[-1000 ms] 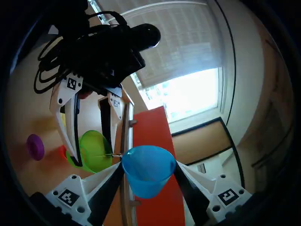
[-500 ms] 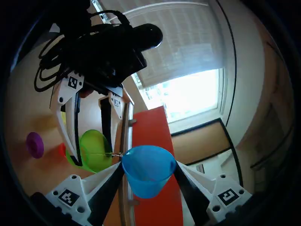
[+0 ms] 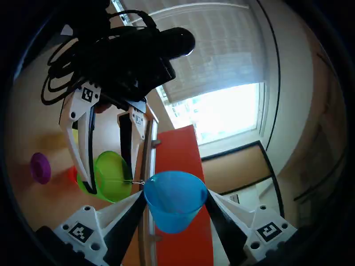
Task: Pour water
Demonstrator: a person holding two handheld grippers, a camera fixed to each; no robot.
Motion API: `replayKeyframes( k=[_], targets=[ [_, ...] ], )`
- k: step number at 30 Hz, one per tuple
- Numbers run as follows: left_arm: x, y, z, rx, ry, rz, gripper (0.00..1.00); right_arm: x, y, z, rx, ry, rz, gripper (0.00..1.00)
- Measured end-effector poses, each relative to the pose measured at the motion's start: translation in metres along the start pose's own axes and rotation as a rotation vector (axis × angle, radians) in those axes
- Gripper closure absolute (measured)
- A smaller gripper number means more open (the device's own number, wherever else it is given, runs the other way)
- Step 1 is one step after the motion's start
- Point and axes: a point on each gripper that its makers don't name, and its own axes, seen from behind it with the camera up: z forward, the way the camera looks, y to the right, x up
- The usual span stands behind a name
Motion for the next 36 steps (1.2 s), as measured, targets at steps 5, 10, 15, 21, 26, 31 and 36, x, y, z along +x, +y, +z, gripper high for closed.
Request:
replayKeyframes(
  k=[5,10,15,21,26,31,36],
  targets=[
    [0.0009,-0.0007,-0.0004,0.001,0.001,0.0,0.09,0.0009,0.0005,0.0004,-0.002,0.001,-0.008,0.07],
    [0.0012,-0.0009,-0.001,0.001,0.002,0.0,0.09,0.0005,0.0012,0.0009,-0.003,-0.001,-0.018,0.07],
    [0.0007,-0.0011,-0.0008,0.001,0.002,-0.001,0.09,0.0001,0.0016,0.0012,-0.003,-0.002,-0.023,0.07],
    [0.0007,-0.0001,-0.0008,0.0,0.001,0.001,0.09,-0.0001,0.0037,0.001,-0.005,-0.003,-0.032,0.07],
    [0.0014,-0.0004,-0.0005,0.0,0.001,0.0,0.09,-0.0004,0.0052,0.0005,-0.006,-0.004,-0.041,0.07],
    [0.0014,0.0006,-0.0005,-0.001,0.002,0.001,0.09,-0.0009,0.0069,0.0,-0.009,-0.004,-0.049,0.07],
    [-0.0001,0.0004,-0.0006,0.001,0.0,0.001,0.09,-0.0022,0.0066,0.0002,-0.007,-0.006,-0.058,0.07]
  ],
)
